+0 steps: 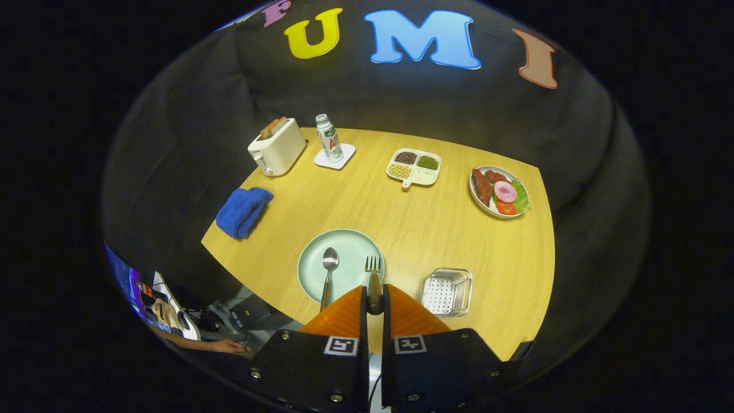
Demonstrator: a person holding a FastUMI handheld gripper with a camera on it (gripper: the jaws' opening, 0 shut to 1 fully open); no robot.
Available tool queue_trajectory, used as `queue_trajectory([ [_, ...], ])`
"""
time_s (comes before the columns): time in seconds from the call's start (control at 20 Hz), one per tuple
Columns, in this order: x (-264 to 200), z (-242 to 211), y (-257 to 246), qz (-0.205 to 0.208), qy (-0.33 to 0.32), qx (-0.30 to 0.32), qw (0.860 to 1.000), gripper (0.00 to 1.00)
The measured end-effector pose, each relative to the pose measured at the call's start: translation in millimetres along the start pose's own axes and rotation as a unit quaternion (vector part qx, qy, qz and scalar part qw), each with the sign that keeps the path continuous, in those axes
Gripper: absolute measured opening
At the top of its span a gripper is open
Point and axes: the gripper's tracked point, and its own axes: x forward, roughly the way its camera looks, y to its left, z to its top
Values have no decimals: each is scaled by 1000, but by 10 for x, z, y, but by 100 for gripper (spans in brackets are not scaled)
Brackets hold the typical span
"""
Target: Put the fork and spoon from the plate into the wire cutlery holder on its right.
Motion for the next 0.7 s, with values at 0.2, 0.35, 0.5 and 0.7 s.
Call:
queue_trajectory([
  [0.2, -266, -45, -335, -26, -7, 17, 999, 9],
  [0.35, -406, -66, -545, -42, -15, 33, 998, 9],
  [0.5, -445, -138, -727, -58, -13, 43, 997, 9],
  [0.7, -328, -300, -843, -61, 8, 60, 996, 9],
])
